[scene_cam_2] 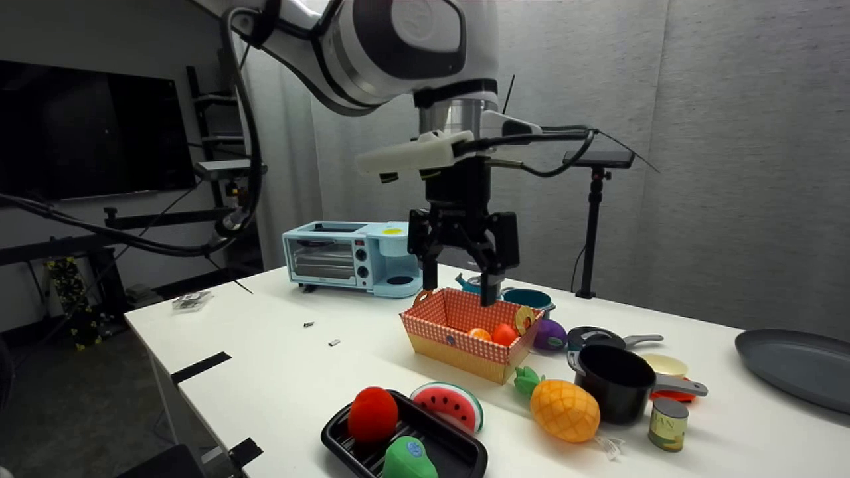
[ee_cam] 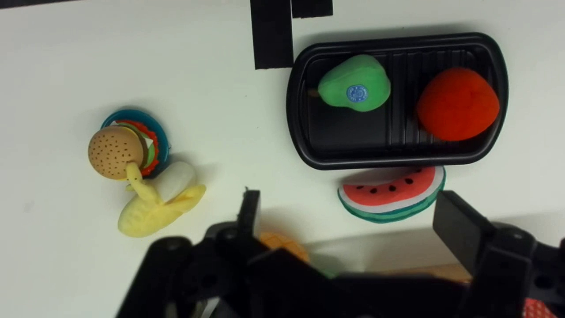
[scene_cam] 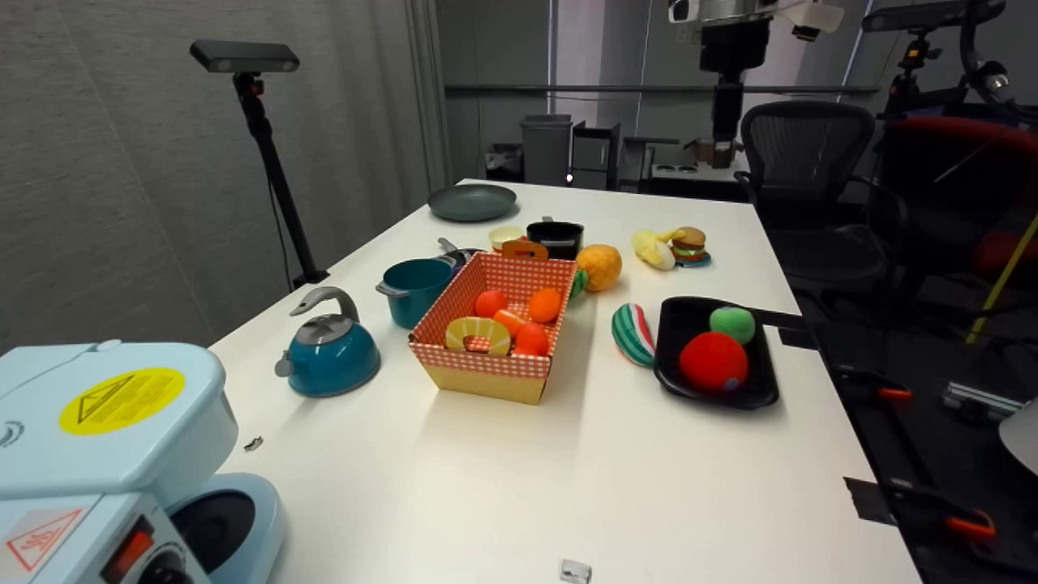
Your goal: Put the pineapple plush in the black pot, put the banana plush inside the basket
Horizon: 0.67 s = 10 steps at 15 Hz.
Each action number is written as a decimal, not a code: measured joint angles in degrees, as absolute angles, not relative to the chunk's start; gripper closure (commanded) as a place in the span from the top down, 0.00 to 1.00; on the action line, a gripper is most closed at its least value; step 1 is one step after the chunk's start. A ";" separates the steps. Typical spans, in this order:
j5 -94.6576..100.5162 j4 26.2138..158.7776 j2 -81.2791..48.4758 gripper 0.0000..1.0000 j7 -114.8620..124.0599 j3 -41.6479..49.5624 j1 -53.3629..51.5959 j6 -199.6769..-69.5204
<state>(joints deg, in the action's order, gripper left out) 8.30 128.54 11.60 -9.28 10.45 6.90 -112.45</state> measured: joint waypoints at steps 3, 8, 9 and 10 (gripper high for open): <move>7.86 125.26 6.49 1.00 -7.82 10.45 7.09 -114.99; 5.76 119.03 -2.55 1.00 -5.81 10.45 7.20 -118.82; 5.01 117.67 -4.34 1.00 -5.53 10.45 7.29 -119.38; 4.24 116.29 -6.10 1.00 -5.32 10.45 7.41 -119.73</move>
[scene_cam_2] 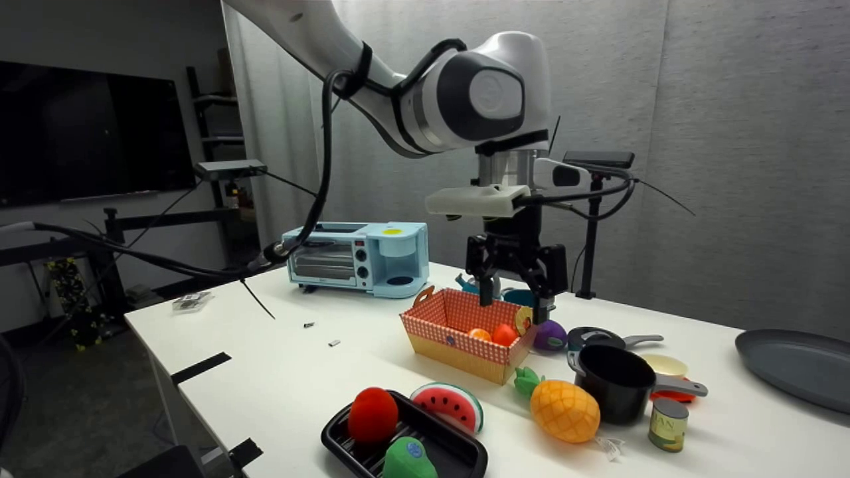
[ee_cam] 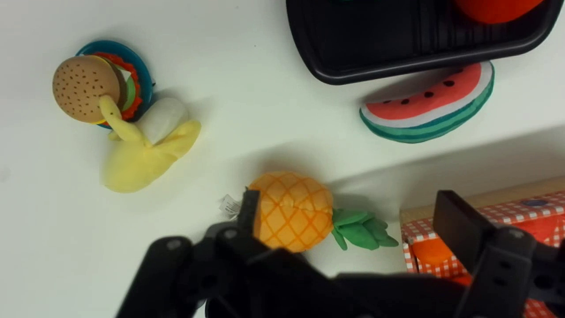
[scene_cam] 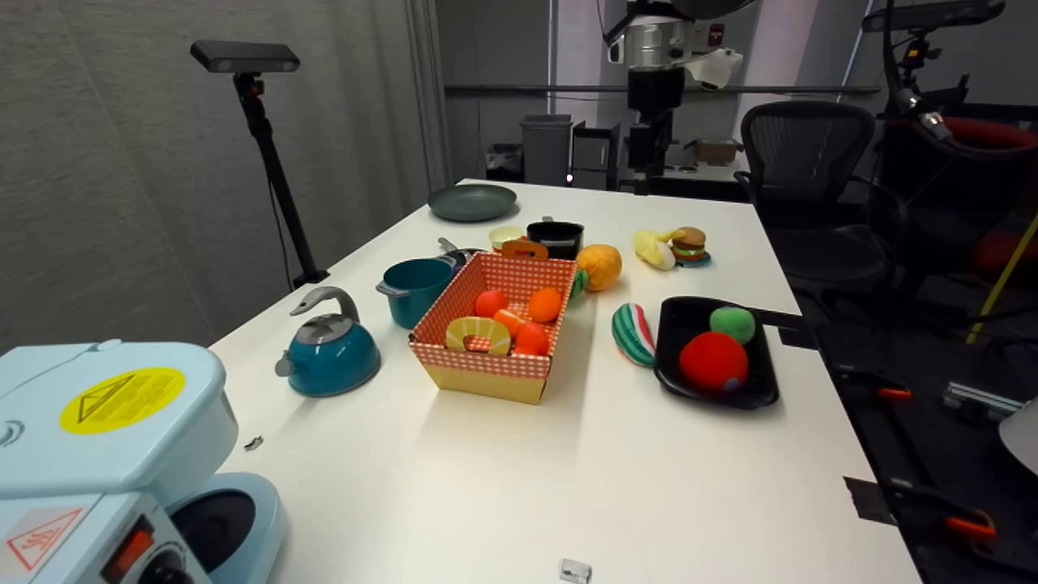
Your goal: Put the pineapple plush in the black pot, put the banana plush inside the basket
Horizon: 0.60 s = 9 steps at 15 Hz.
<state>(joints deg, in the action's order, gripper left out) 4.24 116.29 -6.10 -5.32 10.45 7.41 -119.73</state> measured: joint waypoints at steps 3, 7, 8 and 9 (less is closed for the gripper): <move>2.14 112.34 -11.07 1.00 -5.08 10.45 8.09 -120.67; 0.51 108.54 -16.27 1.00 -4.88 10.45 9.28 -121.88; 0.30 107.89 -17.35 1.00 -4.78 10.45 9.52 -122.16; 0.14 107.39 -18.35 1.00 -4.68 10.45 9.71 -122.50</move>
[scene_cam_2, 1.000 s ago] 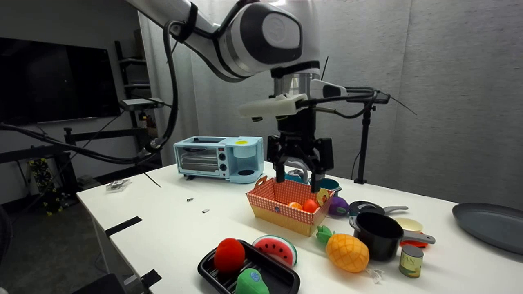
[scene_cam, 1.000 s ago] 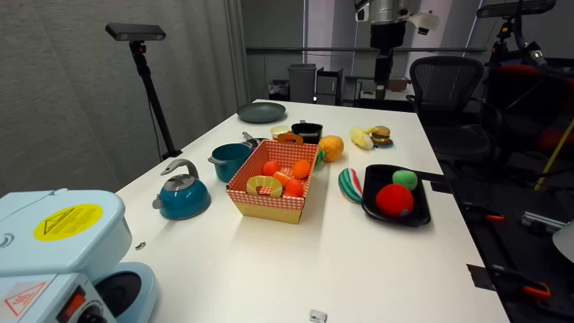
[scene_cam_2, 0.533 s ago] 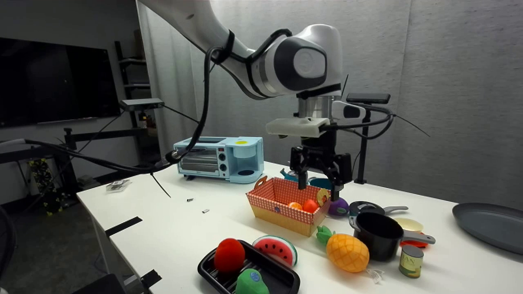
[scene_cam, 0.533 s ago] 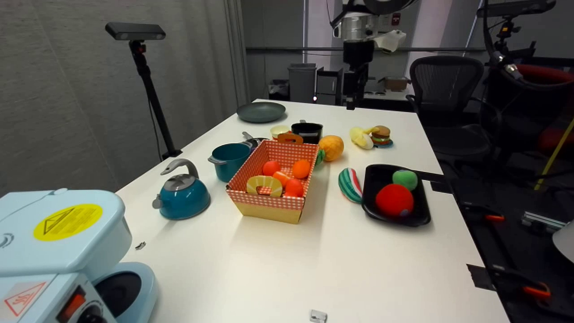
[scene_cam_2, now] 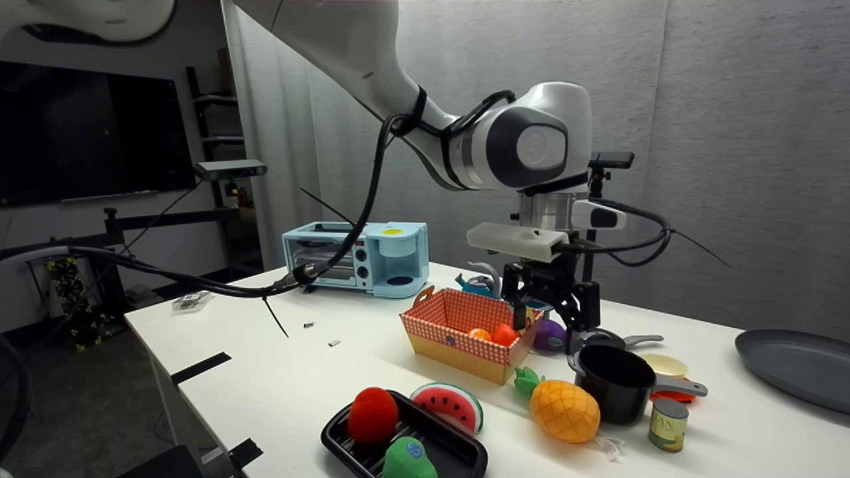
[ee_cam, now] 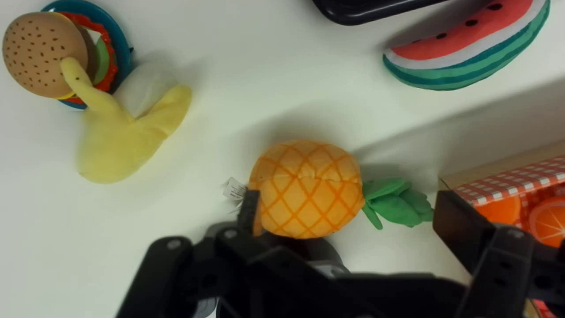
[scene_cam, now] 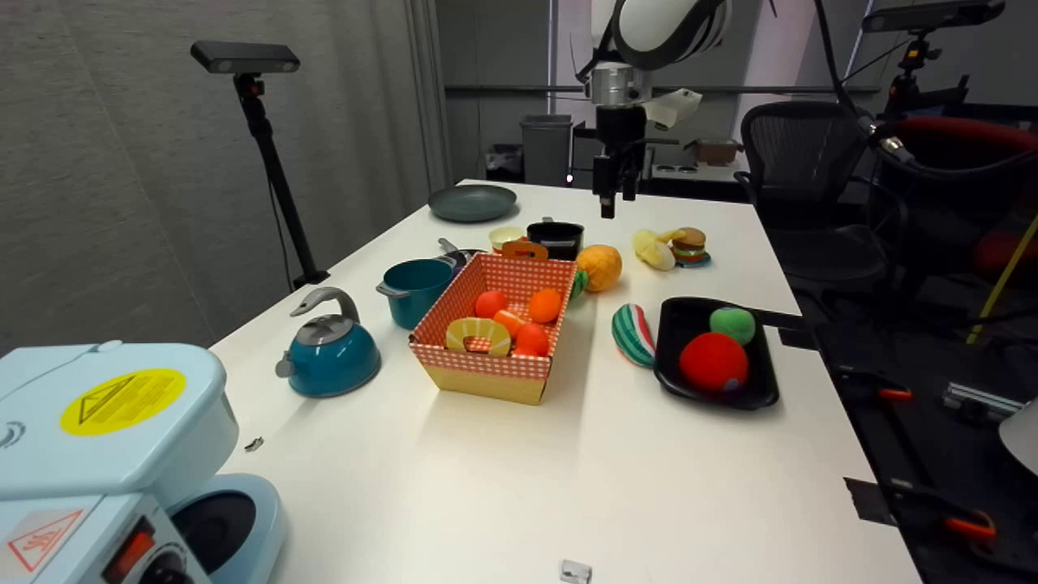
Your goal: Put the pineapple plush in the black pot, put the banana plush inside the basket
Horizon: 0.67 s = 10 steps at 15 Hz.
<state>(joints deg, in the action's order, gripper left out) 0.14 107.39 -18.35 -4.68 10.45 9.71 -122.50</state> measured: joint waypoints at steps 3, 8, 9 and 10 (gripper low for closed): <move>0.06 106.73 -20.89 1.00 -3.12 10.40 9.87 -125.00; -0.69 106.57 -24.43 1.00 1.56 9.45 9.86 -130.18; -0.88 106.40 -25.14 1.00 2.43 9.31 9.86 -130.81; -1.01 106.22 -25.81 1.00 3.24 9.22 9.85 -131.29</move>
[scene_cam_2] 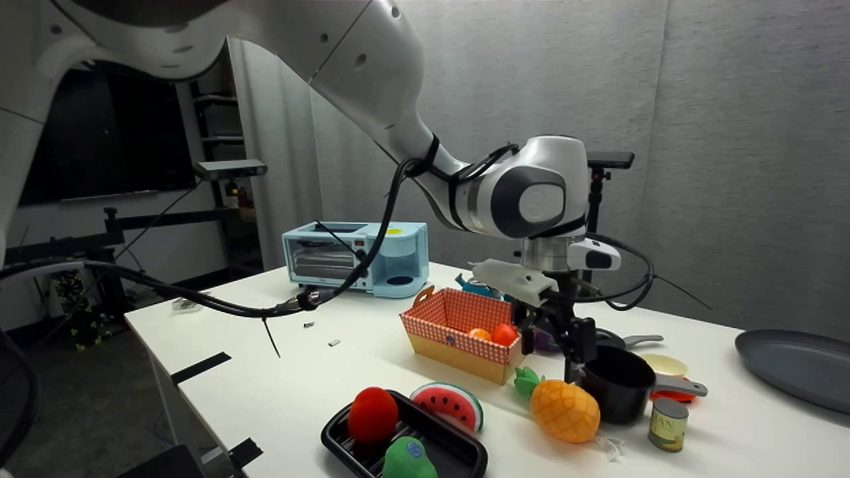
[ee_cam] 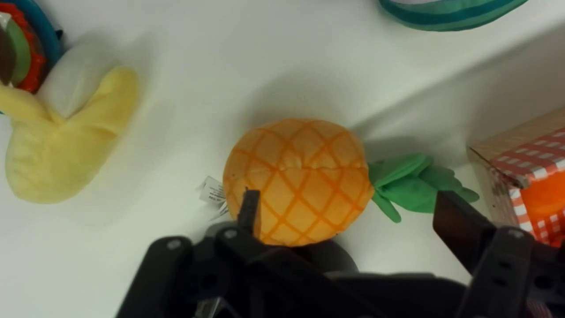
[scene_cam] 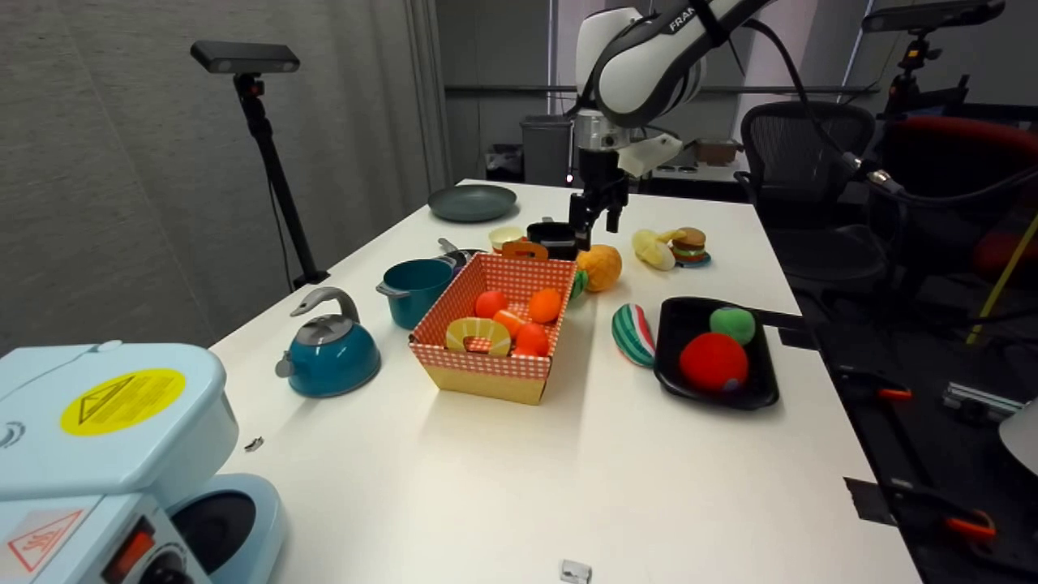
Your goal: Put the pineapple plush in the black pot, put the banana plush inside the basket
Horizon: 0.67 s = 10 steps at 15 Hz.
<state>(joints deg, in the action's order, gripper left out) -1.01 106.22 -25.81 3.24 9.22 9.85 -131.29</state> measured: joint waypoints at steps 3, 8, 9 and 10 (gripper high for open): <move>-1.15 105.86 -27.63 1.00 5.64 9.18 9.84 -132.04; -1.93 105.09 -29.98 1.00 8.46 9.19 9.84 -132.05; -2.08 105.00 -30.26 1.00 8.79 9.19 9.84 -132.05; -2.18 104.88 -30.53 1.00 9.12 9.19 9.84 -132.05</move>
